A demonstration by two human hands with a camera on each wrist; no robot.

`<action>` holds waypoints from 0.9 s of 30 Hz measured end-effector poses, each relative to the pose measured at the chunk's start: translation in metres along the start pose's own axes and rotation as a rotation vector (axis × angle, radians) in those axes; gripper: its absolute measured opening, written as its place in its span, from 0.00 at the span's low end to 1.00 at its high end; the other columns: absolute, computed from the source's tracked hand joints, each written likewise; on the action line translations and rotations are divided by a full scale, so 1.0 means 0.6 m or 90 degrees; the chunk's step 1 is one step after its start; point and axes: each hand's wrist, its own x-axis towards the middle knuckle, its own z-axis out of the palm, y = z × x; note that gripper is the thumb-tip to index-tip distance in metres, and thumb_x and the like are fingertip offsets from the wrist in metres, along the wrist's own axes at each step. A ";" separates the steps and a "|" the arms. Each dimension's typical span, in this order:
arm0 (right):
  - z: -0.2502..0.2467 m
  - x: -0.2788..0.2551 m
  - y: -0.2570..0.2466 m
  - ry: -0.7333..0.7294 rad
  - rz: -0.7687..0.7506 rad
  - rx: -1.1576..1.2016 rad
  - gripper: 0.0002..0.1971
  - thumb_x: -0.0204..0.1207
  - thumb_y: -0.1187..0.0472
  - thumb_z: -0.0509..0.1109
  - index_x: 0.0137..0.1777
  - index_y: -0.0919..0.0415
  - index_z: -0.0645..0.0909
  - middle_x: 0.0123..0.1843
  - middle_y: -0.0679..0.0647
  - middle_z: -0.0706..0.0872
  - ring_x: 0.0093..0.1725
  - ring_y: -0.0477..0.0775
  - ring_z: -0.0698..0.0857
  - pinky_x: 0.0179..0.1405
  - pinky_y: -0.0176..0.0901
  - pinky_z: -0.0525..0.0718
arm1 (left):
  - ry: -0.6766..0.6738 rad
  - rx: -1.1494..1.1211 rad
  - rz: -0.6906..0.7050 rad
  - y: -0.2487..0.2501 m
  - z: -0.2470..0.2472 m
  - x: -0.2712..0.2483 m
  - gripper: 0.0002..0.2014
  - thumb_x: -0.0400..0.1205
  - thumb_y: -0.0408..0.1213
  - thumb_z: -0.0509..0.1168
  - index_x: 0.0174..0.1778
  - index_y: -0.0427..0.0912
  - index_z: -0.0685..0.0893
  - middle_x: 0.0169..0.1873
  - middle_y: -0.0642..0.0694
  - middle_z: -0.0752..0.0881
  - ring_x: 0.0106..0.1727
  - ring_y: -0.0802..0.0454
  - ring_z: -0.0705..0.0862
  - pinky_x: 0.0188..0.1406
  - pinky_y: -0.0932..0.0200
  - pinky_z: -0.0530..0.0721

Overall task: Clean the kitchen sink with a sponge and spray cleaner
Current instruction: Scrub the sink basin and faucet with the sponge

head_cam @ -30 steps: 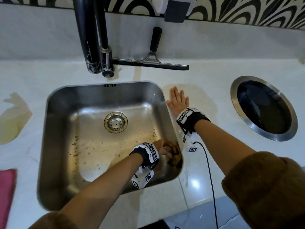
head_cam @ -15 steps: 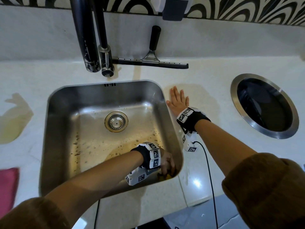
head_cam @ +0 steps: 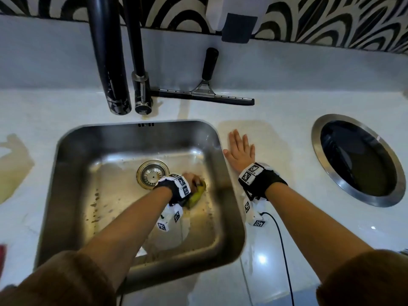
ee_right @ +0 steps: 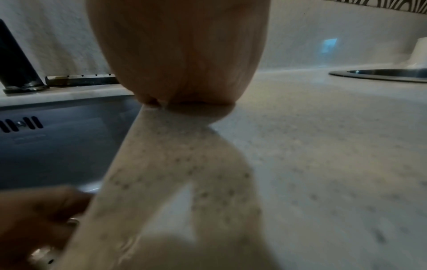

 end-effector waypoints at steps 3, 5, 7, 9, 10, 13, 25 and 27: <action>0.002 0.000 0.001 0.016 -0.003 0.000 0.30 0.86 0.48 0.45 0.83 0.50 0.35 0.84 0.46 0.32 0.83 0.54 0.33 0.80 0.58 0.34 | 0.150 -0.233 0.057 0.040 -0.037 0.042 0.21 0.78 0.27 0.64 0.29 0.58 0.67 0.29 0.59 0.71 0.30 0.65 0.68 0.30 0.74 0.67; 0.003 0.000 0.000 0.026 0.003 0.000 0.30 0.86 0.48 0.45 0.83 0.49 0.35 0.84 0.45 0.33 0.84 0.53 0.34 0.81 0.57 0.34 | 0.169 -0.371 0.102 0.062 -0.051 0.070 0.19 0.75 0.26 0.61 0.24 0.54 0.72 0.23 0.54 0.72 0.23 0.60 0.70 0.22 0.69 0.68; 0.003 -0.001 0.000 0.027 0.006 0.002 0.30 0.86 0.48 0.45 0.83 0.48 0.36 0.84 0.45 0.33 0.84 0.53 0.34 0.81 0.57 0.34 | 0.230 -0.414 0.116 0.071 -0.052 0.100 0.16 0.72 0.25 0.59 0.22 0.49 0.74 0.22 0.50 0.74 0.21 0.54 0.70 0.18 0.69 0.71; 0.002 0.000 0.000 0.029 0.005 0.012 0.30 0.86 0.48 0.46 0.83 0.48 0.36 0.84 0.44 0.33 0.84 0.53 0.34 0.80 0.57 0.34 | 0.270 -0.447 0.088 0.082 -0.048 0.117 0.12 0.75 0.25 0.63 0.32 0.48 0.77 0.29 0.49 0.77 0.31 0.52 0.73 0.31 0.69 0.75; 0.002 0.001 0.001 0.030 0.003 0.017 0.30 0.86 0.47 0.46 0.83 0.47 0.36 0.84 0.44 0.33 0.84 0.52 0.34 0.80 0.57 0.34 | 0.291 -0.482 0.089 0.087 -0.047 0.126 0.10 0.77 0.25 0.63 0.36 0.45 0.77 0.31 0.49 0.78 0.35 0.51 0.72 0.34 0.69 0.73; 0.003 -0.001 0.001 0.035 -0.005 0.022 0.30 0.86 0.47 0.46 0.83 0.47 0.36 0.84 0.43 0.33 0.83 0.53 0.33 0.80 0.57 0.33 | 0.301 -0.457 0.114 0.092 -0.038 0.125 0.07 0.78 0.22 0.61 0.47 0.32 0.83 0.43 0.40 0.82 0.47 0.45 0.79 0.44 0.64 0.76; 0.003 -0.002 0.001 0.030 -0.006 0.015 0.30 0.86 0.47 0.46 0.83 0.49 0.36 0.84 0.45 0.33 0.84 0.54 0.33 0.80 0.58 0.34 | 0.171 -0.163 0.212 0.051 0.019 0.119 0.14 0.81 0.27 0.57 0.29 0.42 0.71 0.26 0.41 0.70 0.18 0.54 0.75 0.20 0.65 0.77; 0.000 -0.003 0.000 0.019 -0.004 0.015 0.31 0.86 0.47 0.46 0.83 0.49 0.36 0.84 0.45 0.33 0.83 0.54 0.33 0.80 0.58 0.33 | 0.145 -0.121 0.232 0.036 0.018 0.106 0.08 0.81 0.27 0.58 0.36 0.36 0.76 0.30 0.42 0.71 0.18 0.54 0.74 0.19 0.68 0.74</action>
